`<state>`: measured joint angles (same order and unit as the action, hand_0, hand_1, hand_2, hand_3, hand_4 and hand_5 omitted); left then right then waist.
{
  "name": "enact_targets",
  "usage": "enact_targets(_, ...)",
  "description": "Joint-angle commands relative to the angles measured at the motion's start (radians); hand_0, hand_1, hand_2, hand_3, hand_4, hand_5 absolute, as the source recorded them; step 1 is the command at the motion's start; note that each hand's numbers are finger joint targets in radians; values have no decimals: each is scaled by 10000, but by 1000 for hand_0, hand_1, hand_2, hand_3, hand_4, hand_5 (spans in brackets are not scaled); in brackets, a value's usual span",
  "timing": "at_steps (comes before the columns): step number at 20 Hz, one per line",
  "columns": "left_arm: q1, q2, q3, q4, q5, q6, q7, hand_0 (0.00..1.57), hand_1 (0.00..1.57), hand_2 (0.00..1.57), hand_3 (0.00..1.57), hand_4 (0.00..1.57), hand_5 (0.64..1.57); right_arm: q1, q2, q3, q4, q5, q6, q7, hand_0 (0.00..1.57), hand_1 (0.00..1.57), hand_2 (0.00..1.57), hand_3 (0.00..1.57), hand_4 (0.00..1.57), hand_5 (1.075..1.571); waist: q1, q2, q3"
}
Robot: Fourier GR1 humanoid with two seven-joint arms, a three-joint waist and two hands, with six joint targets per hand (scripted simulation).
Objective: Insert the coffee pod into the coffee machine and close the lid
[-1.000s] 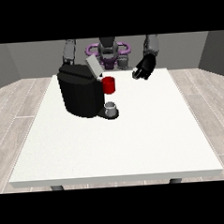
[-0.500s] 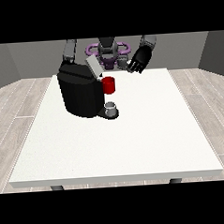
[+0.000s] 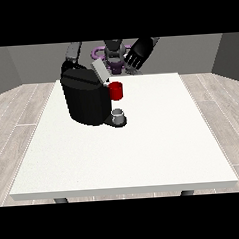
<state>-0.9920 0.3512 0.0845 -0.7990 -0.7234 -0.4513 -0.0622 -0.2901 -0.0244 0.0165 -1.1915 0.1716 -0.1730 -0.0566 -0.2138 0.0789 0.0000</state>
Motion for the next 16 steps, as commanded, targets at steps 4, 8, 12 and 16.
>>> enact_targets(4, -1129, 639, 411, 402, -38, 135, -49, 1174, 1174, 1254, 1266, 479, 1571, -647, -103, 91, -799, 309, -251, 422, 0, 0, 0, 0, 0, 1571, -660, 900, -1)
enact_targets(8, -1937, 1021, 716, 790, 41, -137, 305, 1247, 1247, 1299, 1249, 479, 1571, -1229, -139, -69, -1170, -24, 12, 1012, 0, 0, 0, 0, 263, 1571, -1001, 1238, -1)
enact_targets(12, -2255, 295, 371, 388, -79, 125, 548, 1265, 1265, 1303, 1256, 465, 1571, -1574, -492, -866, -313, -323, -75, 102, 0, 0, 0, 0, 0, 1571, -515, 1827, 8)
enact_targets(16, -2558, 885, 576, 822, -47, -166, 261, 1195, 1195, 1286, 1247, 487, 1571, -1869, -701, -804, -659, -383, 242, 631, 0, 0, 0, 0, 147, 1571, -737, 2055, 5)
